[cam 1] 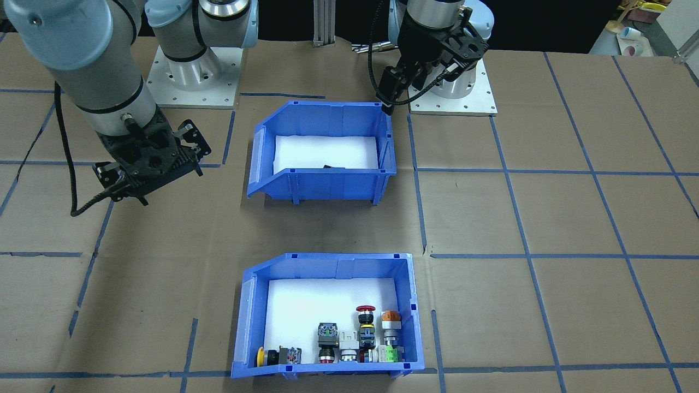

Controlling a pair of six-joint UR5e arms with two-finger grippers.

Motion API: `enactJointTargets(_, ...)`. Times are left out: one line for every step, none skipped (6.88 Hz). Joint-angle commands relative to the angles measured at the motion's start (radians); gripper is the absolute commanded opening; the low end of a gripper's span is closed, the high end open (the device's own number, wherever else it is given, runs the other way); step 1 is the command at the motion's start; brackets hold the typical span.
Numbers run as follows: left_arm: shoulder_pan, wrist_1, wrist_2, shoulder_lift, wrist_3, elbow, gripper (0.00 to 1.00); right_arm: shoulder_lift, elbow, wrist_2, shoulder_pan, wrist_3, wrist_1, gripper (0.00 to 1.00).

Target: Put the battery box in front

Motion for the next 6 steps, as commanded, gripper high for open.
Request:
enactJointTargets(-0.088,0.022,-0.001,0.068,-0.385,-0.133,0.99,0.134,-0.158,-0.003,0.081,-0.290,-0.006,1.00)
enactJointTargets(-0.133,0.137,-0.001,0.096,-0.487,-0.208,0.99,0.214,-0.259,-0.012,0.125,-0.325,-0.002,1.00)
enactJointTargets(-0.182,0.283,-0.005,0.101,-0.663,-0.281,0.99,0.288,-0.355,-0.012,0.170,-0.327,0.012,1.00)
enactJointTargets(-0.247,0.316,-0.002,0.092,-0.762,-0.315,0.99,0.371,-0.447,-0.016,0.228,-0.328,0.018,1.00)
enactJointTargets(-0.282,0.362,-0.002,0.084,-0.778,-0.347,0.99,0.425,-0.494,-0.016,0.277,-0.368,0.020,1.00)
enactJointTargets(-0.292,0.422,-0.008,0.073,-0.837,-0.379,0.99,0.446,-0.502,-0.016,0.305,-0.447,0.020,1.00)
